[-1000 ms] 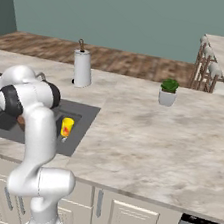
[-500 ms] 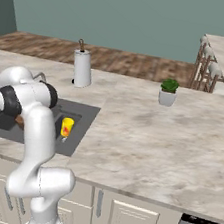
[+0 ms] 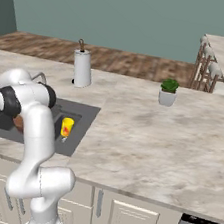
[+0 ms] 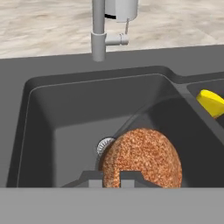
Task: Place the jar in the left basin and the cup in the right basin of the sink.
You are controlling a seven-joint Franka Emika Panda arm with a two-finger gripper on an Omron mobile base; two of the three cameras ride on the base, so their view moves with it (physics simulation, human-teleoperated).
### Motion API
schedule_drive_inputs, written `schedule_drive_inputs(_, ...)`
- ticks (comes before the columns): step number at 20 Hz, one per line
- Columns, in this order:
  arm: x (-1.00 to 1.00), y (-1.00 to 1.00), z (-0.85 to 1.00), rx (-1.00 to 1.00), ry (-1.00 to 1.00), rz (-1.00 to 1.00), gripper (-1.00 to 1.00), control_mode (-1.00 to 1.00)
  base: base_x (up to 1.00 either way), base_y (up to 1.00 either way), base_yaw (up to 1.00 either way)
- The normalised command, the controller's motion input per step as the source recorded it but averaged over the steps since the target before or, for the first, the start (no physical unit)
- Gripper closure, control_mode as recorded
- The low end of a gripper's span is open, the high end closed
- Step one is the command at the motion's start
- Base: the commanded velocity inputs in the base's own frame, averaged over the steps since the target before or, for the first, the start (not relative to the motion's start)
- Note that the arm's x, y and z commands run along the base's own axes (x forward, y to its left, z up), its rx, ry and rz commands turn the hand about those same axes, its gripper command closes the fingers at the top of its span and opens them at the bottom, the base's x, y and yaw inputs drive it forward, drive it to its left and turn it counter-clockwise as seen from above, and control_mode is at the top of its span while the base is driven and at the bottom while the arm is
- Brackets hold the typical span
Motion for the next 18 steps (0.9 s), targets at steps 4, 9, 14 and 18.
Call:
schedule_drive_inputs(4, 0.05, 0.00, -0.30, 0.00, 0.00, 0.00, 1.00, -1.00, 0.00, 0.00, 0.00)
schedule_drive_inputs(9, 0.00, 0.00, -0.17, 0.00, 0.00, 0.00, 1.00, -1.00, 0.00, 0.00, 0.00)
schedule_drive_inputs(14, 0.03, 0.00, -0.16, 0.00, 0.00, 0.00, 1.00, -1.00, 0.00, 0.00, 0.00)
schedule_drive_inputs(18, 0.25, 0.00, -0.23, 0.00, 0.00, 0.00, 1.00, -1.00, 0.00, 0.00, 0.00)
